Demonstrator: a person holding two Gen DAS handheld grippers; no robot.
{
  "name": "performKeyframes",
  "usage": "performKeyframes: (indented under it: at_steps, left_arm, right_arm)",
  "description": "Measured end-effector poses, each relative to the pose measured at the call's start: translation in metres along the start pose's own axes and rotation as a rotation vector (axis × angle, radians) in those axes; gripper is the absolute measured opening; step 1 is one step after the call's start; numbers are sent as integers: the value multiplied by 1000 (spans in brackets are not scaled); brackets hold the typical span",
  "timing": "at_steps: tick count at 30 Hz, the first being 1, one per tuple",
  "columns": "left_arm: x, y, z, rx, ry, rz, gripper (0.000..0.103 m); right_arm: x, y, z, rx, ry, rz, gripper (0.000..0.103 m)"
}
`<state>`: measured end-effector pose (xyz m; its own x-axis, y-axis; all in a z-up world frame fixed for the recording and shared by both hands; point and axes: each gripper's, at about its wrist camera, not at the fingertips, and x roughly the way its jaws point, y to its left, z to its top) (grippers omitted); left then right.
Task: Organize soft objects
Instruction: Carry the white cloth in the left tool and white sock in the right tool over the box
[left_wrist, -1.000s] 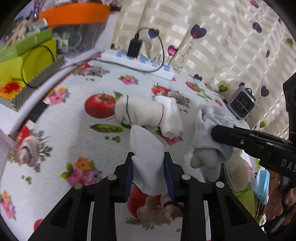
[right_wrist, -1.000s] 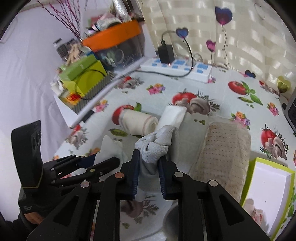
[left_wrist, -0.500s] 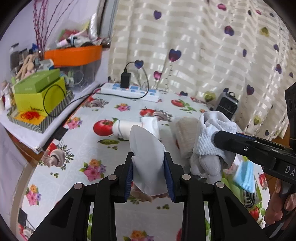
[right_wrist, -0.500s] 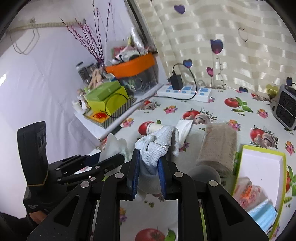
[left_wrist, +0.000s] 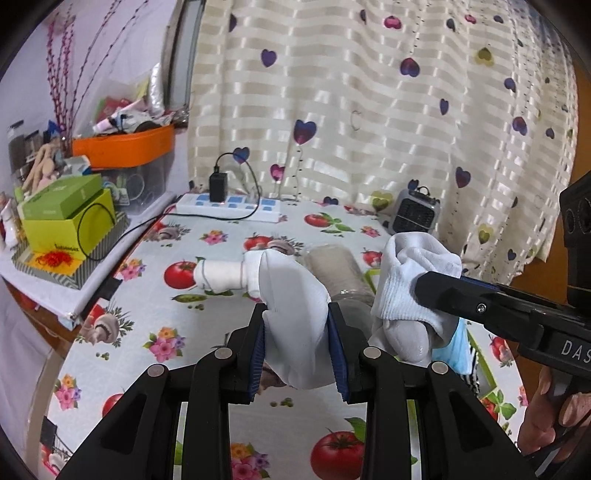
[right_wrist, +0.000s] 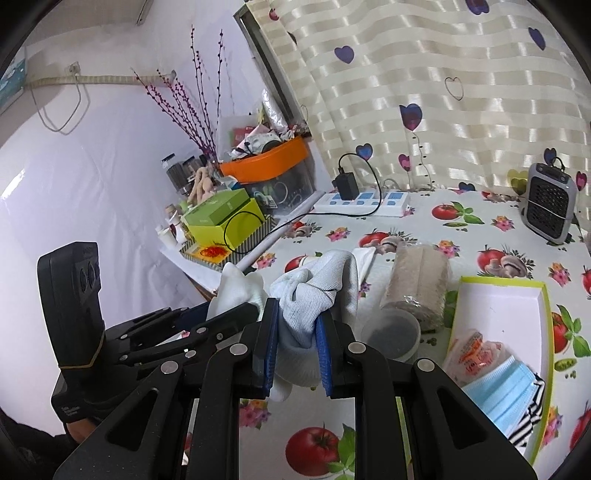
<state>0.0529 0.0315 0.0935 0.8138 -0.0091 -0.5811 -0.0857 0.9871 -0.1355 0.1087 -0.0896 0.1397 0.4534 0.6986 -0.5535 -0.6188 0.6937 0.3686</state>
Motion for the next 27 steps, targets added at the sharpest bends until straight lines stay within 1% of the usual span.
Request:
performKeyframes:
  at_steps: [9,17,27]
  left_arm:
    - [-6,-14,0,20,-6,-18,30]
    - [0,-30,2,44,0,-53,30]
    - [24,-58,8,73,27,-147,30]
  right_arm:
    - [-19,-6,-6,23,-38,-2,20]
    - [-32,-21,-10,55,-56,-18,20]
    - [-50,-59,-15,128,-88,-74,20]
